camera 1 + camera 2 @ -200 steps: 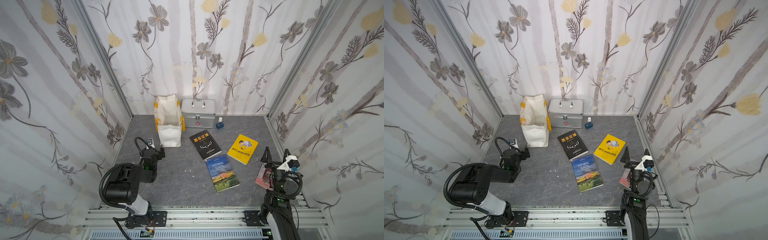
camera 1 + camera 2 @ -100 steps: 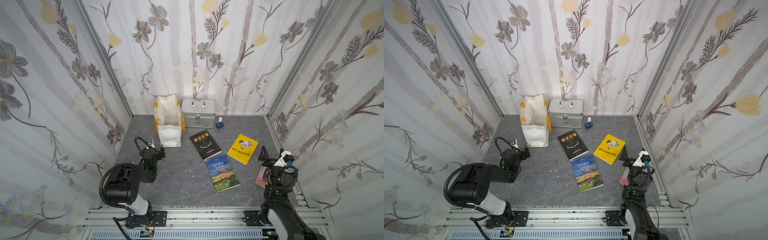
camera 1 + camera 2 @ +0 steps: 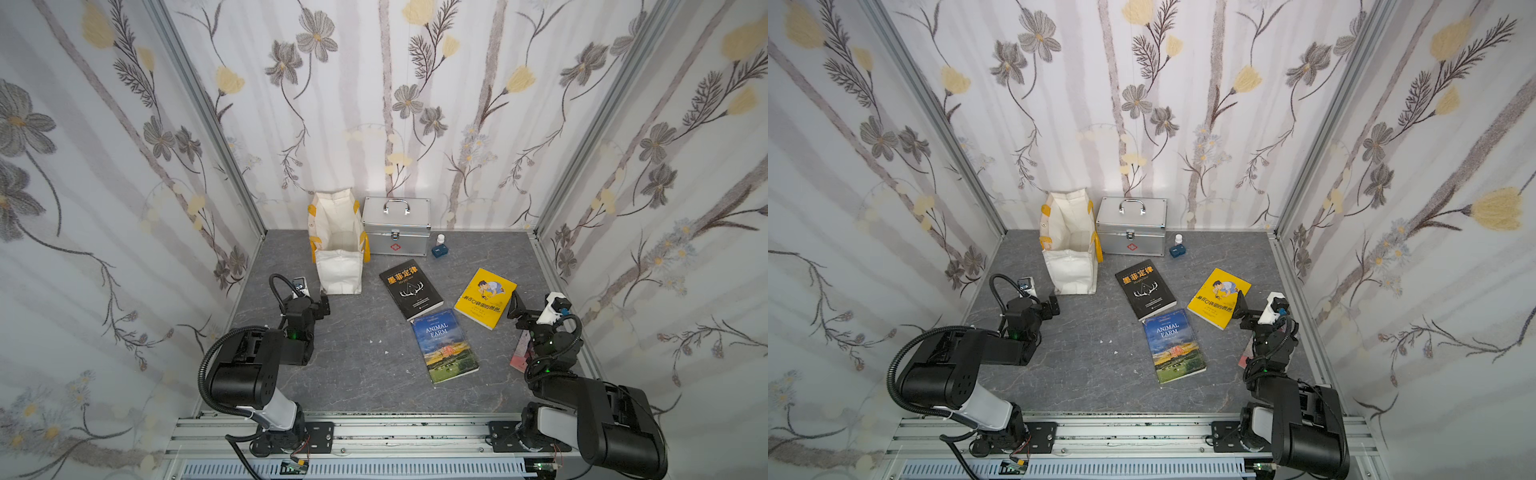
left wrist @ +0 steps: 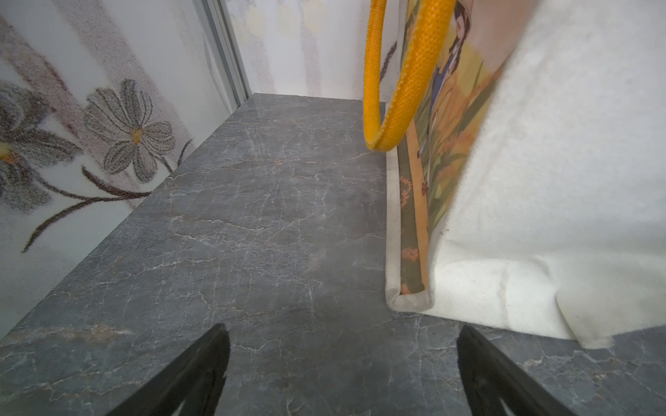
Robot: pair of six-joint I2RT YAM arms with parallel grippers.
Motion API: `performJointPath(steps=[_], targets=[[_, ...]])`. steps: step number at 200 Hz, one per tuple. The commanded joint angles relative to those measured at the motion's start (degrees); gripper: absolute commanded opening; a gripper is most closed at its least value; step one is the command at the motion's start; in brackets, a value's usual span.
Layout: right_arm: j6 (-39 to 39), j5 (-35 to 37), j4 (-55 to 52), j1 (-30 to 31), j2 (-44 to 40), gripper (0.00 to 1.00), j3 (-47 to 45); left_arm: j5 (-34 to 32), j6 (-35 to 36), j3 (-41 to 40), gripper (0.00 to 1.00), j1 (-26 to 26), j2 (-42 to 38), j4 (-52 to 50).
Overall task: Take out the books from the canvas bag
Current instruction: Reset both arms
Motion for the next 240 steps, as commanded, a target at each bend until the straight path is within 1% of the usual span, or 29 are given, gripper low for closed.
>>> performJointPath(steps=[1, 9, 30, 41, 45, 58, 64, 76, 84, 91, 103, 118, 129, 149, 240], targets=[[-0.7, -1.4, -12.2, 0.2, -4.5, 1.0, 3.4, -0.2, 0.3, 0.2, 1.0, 0.1, 0.1, 2.1], [-1.1, -0.9, -12.5, 0.4, -5.1, 1.0, 2.8, -0.2, 0.4, 0.2, 1.0, 0.1, 0.1, 2.1], [-2.1, 0.5, -2.9, 0.4, -4.5, 1.0, -1.1, -0.1, 0.3, 0.2, 1.0, 0.1, 0.1, 2.1], [-2.8, 1.4, 0.0, 0.4, -3.5, 1.0, -1.6, -0.1, 0.3, 0.2, 1.0, 0.1, 0.1, 2.1], [-1.8, 2.2, 0.3, 0.4, -2.9, 1.0, -1.3, -0.1, 0.3, 0.2, 1.0, 0.1, 0.1, 2.1], [-0.8, 1.3, 2.1, 0.4, 0.9, 1.0, -0.3, -0.1, 0.3, 0.1, 1.0, 0.1, 0.1, 2.0], [-0.7, -0.3, 4.8, 0.4, 3.8, 1.0, -0.1, -0.1, 0.3, 0.1, 1.0, 0.1, 0.0, 2.1], [-1.6, -4.1, 14.1, 0.6, 9.9, 1.0, -0.7, 0.0, 0.3, 0.2, 1.0, 0.1, 0.1, 2.1], [-3.2, -3.3, 17.0, 1.5, 12.0, 1.0, -1.5, 0.0, 0.4, 0.1, 1.0, 0.1, 0.0, 2.0], [-2.5, -3.4, 19.7, 1.6, 13.1, 1.0, -2.2, 0.0, 0.4, 0.2, 1.0, 0.1, 0.0, 2.0], [-2.9, -2.5, 16.6, 1.6, 11.6, 1.0, -1.8, 0.0, 0.4, 0.2, 1.0, 0.1, 0.0, 2.0], [-2.9, -3.8, 14.8, 1.6, 12.3, 1.0, -0.2, 0.0, 0.3, 0.2, 1.0, 0.1, 0.0, 2.1], [-3.7, -4.2, 9.3, 1.9, 11.7, 1.0, 2.2, 0.0, 0.3, 0.2, 1.0, 0.1, 0.1, 2.0], [-5.5, -1.5, 3.2, 3.8, 11.2, 1.0, 4.9, 0.0, 0.3, 0.2, 1.0, 0.1, 0.0, 2.0], [-5.6, -1.1, 3.4, 4.1, 11.3, 1.0, 4.9, 0.1, 0.3, 0.2, 1.0, 0.2, 0.0, 2.1]])
